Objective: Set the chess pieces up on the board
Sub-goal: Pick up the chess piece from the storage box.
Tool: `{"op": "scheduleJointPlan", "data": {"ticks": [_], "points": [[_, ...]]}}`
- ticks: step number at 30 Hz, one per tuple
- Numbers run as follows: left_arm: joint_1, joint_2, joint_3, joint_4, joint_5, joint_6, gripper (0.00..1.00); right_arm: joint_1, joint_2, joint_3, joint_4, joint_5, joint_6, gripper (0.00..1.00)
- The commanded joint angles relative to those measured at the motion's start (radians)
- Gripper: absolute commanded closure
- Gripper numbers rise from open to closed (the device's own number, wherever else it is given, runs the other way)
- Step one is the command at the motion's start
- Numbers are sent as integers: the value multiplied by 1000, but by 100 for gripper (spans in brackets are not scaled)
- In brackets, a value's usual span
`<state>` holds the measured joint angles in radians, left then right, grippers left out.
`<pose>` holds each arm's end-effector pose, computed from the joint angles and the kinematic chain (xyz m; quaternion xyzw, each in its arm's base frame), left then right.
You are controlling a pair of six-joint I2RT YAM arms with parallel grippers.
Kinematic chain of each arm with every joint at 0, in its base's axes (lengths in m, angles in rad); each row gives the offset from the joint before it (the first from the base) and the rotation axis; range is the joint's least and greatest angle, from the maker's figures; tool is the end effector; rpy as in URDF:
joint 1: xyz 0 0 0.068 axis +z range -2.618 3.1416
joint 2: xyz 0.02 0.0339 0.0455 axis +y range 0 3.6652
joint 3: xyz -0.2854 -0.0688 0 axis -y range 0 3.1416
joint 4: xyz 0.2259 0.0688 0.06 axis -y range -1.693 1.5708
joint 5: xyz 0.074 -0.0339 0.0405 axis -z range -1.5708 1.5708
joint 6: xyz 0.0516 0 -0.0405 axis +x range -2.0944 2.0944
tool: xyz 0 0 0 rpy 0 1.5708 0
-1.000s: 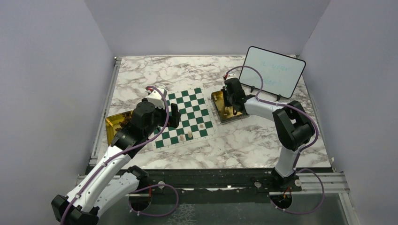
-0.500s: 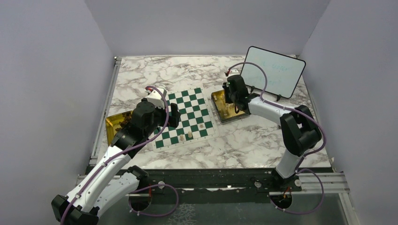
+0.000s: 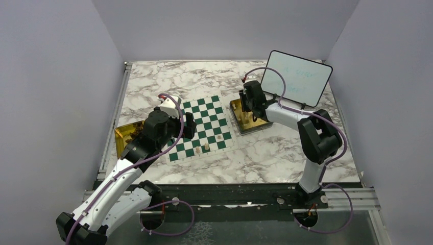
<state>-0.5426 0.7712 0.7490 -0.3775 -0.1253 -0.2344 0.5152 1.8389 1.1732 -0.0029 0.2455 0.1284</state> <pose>0.1385 -0.0760 0.3187 0.0935 0.8272 -0.1606 0.5302 0.3609 0.1899 0.2195 -0.1193 0.8868 0.0323 0.4453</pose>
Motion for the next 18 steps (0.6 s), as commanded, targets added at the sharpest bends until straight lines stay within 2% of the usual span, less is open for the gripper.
{"op": "scheduleJointPlan", "data": {"ticks": [1, 10, 18], "points": [[4, -19, -4, 2, -30, 4, 1, -6, 26, 26, -28, 16, -16, 66], [4, -24, -5, 2, -32, 4, 1, -6, 42, 29, -35, 10, -12, 72], [4, -32, -5, 2, -36, 4, 1, -5, 11, 20, -45, 11, -22, 88]]}}
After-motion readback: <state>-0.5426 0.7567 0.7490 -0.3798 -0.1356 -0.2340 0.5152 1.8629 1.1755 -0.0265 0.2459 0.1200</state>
